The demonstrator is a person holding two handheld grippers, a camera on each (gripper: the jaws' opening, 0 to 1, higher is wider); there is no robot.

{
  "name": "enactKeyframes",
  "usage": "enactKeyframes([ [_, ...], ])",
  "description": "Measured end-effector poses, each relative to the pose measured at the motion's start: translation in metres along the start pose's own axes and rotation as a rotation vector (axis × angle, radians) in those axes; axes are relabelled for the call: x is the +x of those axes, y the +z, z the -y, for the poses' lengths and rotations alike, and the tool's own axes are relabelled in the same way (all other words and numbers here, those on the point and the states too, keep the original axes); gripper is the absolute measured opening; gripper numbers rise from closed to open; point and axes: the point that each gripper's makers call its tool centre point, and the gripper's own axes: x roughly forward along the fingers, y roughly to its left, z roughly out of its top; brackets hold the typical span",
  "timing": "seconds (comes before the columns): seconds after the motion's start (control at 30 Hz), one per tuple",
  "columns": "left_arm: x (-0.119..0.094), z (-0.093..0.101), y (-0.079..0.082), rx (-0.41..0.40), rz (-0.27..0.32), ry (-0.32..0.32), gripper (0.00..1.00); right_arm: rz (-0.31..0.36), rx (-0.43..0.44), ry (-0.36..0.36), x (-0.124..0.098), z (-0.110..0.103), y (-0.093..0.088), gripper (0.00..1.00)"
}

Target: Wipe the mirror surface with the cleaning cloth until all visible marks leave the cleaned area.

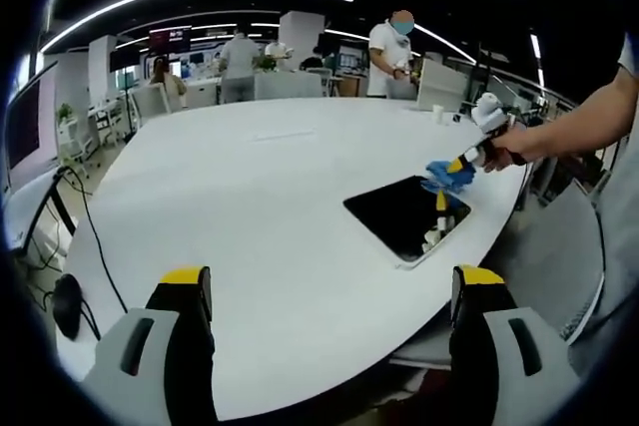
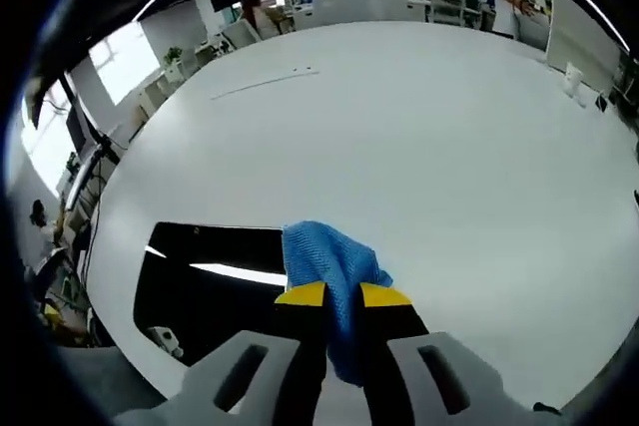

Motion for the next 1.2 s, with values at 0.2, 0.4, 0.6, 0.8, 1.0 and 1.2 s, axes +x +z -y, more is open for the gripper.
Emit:
enactKeyframes([
  [0.2,0.002,0.0,0.005,-0.013,0.018,0.008,0.98,0.003,0.094,0.059,0.01,-0.028,0.017,0.05],
  [0.4,0.0,-0.001,0.003,-0.01,0.016,0.009,0.99,-0.018,0.135,0.053,0.029,-0.039,0.014,0.06],
  [0.6,-0.004,-0.003,0.001,-0.011,0.013,0.016,0.99,-0.043,0.141,0.053,0.04,-0.051,0.005,0.07],
  [0.8,-0.007,-0.004,-0.002,-0.016,0.009,0.019,0.99,-0.051,0.124,0.047,0.046,-0.053,0.002,0.09],
  [1.0,-0.01,-0.004,-0.006,-0.023,0.002,0.024,0.99,-0.05,0.015,0.012,0.046,-0.055,-0.002,0.08],
  [1.2,-0.01,-0.006,-0.008,-0.024,0.002,0.025,0.99,-0.062,-0.001,-0.018,0.043,-0.057,-0.003,0.06],
])
